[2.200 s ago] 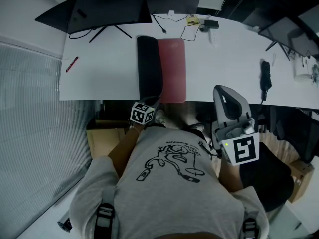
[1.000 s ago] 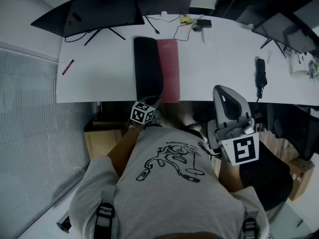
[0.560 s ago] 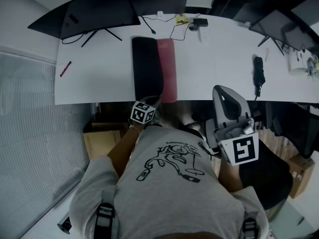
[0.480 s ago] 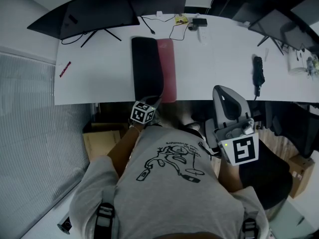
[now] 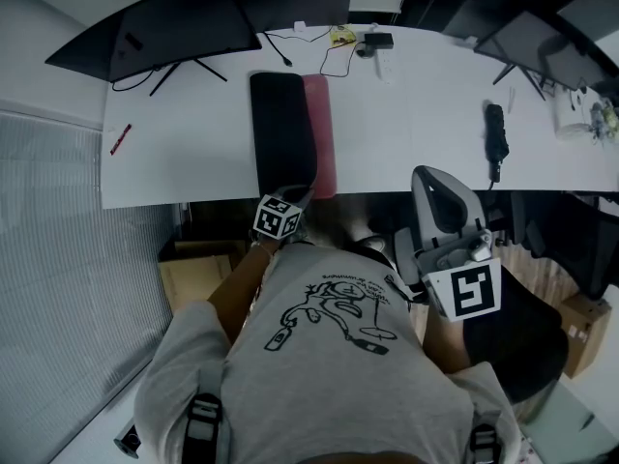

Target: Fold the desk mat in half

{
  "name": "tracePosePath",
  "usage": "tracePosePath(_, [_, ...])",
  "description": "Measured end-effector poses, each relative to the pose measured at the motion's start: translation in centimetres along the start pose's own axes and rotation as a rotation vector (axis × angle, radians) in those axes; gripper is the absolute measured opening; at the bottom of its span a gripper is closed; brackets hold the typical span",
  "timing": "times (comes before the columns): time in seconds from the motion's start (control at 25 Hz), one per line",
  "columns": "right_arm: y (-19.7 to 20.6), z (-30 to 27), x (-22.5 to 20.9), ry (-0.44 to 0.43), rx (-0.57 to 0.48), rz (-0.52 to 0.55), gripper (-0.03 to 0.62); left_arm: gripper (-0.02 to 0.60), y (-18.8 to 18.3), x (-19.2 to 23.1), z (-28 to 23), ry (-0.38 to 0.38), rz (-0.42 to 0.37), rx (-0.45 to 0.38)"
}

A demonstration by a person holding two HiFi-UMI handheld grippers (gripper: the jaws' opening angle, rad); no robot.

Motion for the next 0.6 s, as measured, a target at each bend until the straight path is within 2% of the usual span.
tracePosePath(0.6, [0.4, 1.3, -1.4, 0.027, 0.012, 0.005, 0.008, 0.032, -0.6, -1.4, -1.9, 0.033, -0.031, 0.027])
Point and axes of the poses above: the fingertips, and each gripper's own axes: z backward along the fingers, x to its left, y out of its underside, the point moved 6 cm from there along z, backward along the fingers, and after that the axes turned 4 degrees about z, right-handed, at the moved point
